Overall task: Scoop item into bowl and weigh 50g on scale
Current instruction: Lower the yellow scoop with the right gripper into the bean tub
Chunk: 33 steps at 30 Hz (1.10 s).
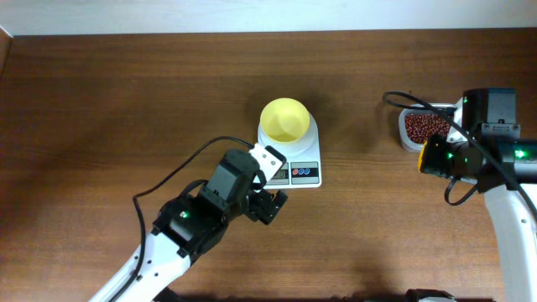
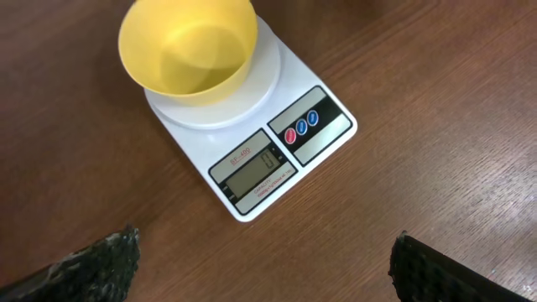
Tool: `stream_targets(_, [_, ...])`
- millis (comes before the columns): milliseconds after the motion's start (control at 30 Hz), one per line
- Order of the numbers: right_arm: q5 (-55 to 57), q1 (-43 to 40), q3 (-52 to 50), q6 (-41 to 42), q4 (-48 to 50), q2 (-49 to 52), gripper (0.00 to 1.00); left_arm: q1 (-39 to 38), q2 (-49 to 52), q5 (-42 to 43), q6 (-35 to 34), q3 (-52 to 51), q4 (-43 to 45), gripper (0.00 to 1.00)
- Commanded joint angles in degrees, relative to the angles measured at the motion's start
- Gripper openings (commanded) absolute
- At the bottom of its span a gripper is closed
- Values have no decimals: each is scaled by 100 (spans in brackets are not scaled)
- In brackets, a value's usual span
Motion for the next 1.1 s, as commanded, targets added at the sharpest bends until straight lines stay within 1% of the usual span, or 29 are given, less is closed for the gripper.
stream_targets(0, [66,-39,94,39,0,4,4,24,-297,-35,-179,-55,-76,99])
stream_targets(33, [66,-39,94,39,-2,4,4,24,-319,-151,-299,-55,-111,99])
stream_targets(200, [68,-39,94,39,42,4,4,24,-317,-90,-297,-81,-103,99])
stream_targets(333, [92,-39,94,13,299,4,4,24,-306,-92,-295,-81,-111,99])
stream_targets(433, [708,-59,94,11,660,52,4,24,-306,-92,-295,-81,-114,99])
stream_targets(467, [734,-118,94,-109,782,103,4,24,-306,-92,-295,-81,-114,99])
stream_targets(567, [730,-538,94,-350,1274,490,4,24,-306,-92,-295,-81,-116,99])
stream_targets(700, [533,-1010,94,-896,1939,1167,4,24,-306,-92,-295,-81,-114,99])
stream_targets(900, [-118,-1126,94,-1156,2640,1897,4,24,-306,-92,-295,-81,-114,99])
stream_targets(1067, [-114,-1126,94,-1272,2852,2378,4,24,-306,-92,-295,-81,-114,99])
